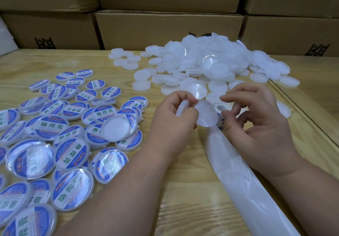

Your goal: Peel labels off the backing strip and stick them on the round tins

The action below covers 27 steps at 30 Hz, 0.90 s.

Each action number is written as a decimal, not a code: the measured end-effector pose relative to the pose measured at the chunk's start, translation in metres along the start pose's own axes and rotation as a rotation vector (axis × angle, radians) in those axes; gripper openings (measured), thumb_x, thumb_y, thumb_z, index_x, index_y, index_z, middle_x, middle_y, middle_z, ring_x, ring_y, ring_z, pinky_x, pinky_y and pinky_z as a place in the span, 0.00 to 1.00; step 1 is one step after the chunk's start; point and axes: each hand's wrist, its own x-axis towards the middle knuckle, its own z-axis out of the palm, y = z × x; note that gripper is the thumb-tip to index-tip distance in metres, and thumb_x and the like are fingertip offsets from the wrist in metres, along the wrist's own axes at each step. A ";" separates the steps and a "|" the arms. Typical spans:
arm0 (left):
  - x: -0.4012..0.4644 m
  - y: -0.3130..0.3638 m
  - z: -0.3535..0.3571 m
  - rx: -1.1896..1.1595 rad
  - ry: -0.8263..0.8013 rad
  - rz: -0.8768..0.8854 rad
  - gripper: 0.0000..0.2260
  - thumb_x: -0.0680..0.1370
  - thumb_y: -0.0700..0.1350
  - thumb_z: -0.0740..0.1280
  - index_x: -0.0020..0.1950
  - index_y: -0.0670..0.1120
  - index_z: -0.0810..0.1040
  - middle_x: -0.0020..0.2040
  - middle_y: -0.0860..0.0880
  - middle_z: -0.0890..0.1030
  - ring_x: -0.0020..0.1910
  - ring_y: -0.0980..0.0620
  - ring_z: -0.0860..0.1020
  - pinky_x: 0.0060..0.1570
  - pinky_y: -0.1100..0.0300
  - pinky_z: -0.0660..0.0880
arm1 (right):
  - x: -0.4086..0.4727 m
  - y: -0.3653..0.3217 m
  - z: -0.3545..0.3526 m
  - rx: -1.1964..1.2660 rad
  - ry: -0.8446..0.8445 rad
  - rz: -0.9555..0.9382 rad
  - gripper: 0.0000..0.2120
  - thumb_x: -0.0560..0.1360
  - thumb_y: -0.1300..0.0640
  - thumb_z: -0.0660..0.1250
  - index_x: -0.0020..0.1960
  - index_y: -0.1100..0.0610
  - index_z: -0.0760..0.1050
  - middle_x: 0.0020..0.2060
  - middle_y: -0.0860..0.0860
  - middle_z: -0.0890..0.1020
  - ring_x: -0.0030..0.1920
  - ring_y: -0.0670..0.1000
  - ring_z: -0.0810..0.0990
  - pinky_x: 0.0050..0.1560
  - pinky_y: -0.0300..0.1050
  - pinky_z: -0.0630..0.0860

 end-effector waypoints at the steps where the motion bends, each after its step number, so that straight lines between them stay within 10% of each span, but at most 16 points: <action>1: 0.000 0.000 0.000 0.002 -0.002 -0.002 0.11 0.67 0.40 0.63 0.37 0.57 0.79 0.33 0.58 0.77 0.29 0.55 0.73 0.29 0.68 0.70 | 0.000 0.000 -0.001 -0.026 -0.004 -0.042 0.20 0.74 0.69 0.68 0.56 0.46 0.77 0.57 0.50 0.74 0.42 0.49 0.77 0.37 0.38 0.74; 20: 0.000 0.001 -0.004 -0.120 -0.052 -0.021 0.08 0.70 0.45 0.63 0.37 0.52 0.81 0.33 0.47 0.77 0.28 0.49 0.72 0.30 0.63 0.70 | -0.001 0.000 0.002 -0.053 -0.055 0.036 0.10 0.71 0.68 0.74 0.43 0.54 0.80 0.53 0.50 0.76 0.42 0.43 0.78 0.35 0.41 0.73; 27: 0.001 0.002 -0.007 -0.337 -0.116 -0.090 0.13 0.71 0.49 0.55 0.50 0.46 0.73 0.40 0.41 0.85 0.23 0.47 0.71 0.23 0.63 0.58 | -0.002 -0.005 -0.002 0.013 -0.034 0.081 0.03 0.74 0.53 0.68 0.43 0.51 0.76 0.56 0.52 0.77 0.60 0.44 0.75 0.60 0.32 0.67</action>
